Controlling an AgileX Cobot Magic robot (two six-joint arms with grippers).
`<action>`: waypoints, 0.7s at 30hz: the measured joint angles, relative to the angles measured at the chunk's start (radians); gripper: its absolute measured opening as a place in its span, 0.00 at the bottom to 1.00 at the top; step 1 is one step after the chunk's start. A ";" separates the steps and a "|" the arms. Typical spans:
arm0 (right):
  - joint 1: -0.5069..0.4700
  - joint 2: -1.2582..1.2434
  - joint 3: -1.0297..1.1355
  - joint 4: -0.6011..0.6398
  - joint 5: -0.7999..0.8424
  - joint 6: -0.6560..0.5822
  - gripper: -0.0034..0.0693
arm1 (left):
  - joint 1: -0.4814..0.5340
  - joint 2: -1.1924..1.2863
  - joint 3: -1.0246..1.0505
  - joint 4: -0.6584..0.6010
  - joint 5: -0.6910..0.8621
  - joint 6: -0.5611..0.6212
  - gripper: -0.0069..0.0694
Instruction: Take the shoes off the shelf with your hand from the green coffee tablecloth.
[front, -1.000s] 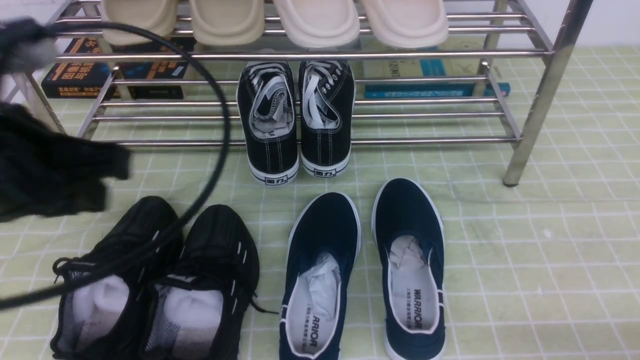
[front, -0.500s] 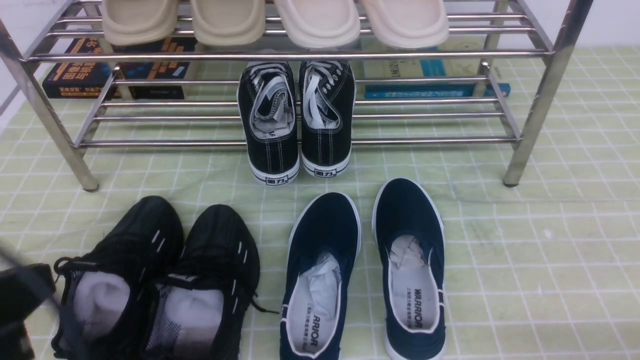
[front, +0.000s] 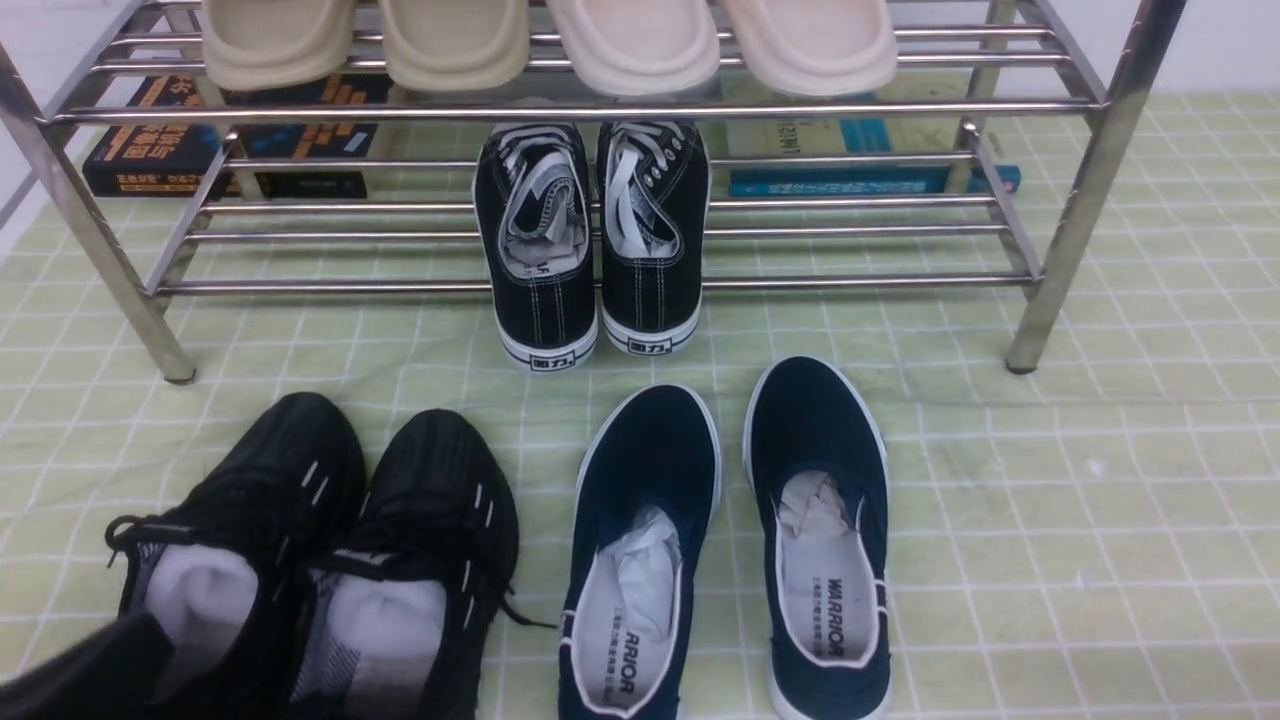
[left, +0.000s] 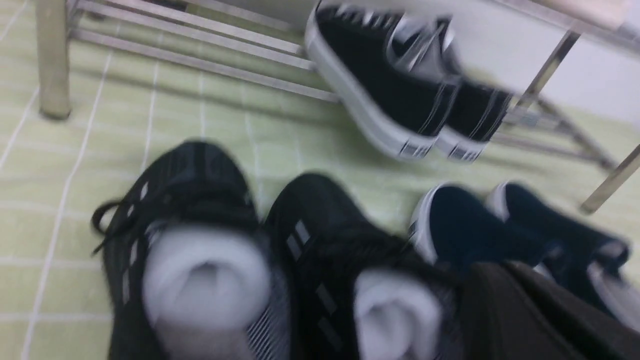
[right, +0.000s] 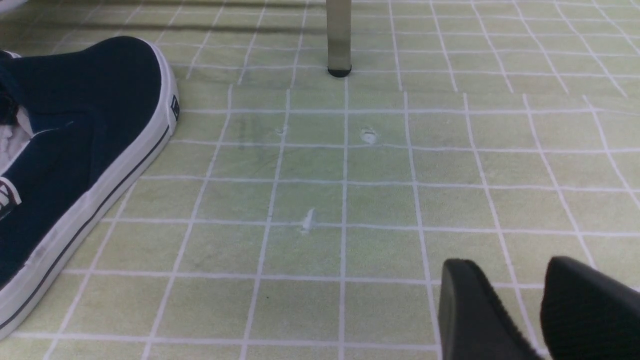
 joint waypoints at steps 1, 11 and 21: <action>0.000 0.000 0.000 0.000 0.000 0.000 0.38 | 0.000 0.000 0.011 0.020 0.004 0.000 0.11; 0.000 0.000 0.000 0.000 0.000 0.000 0.38 | 0.016 0.000 0.080 0.191 0.011 0.015 0.12; 0.000 0.000 0.000 0.000 0.000 0.000 0.38 | 0.240 -0.041 0.090 0.128 0.037 0.146 0.14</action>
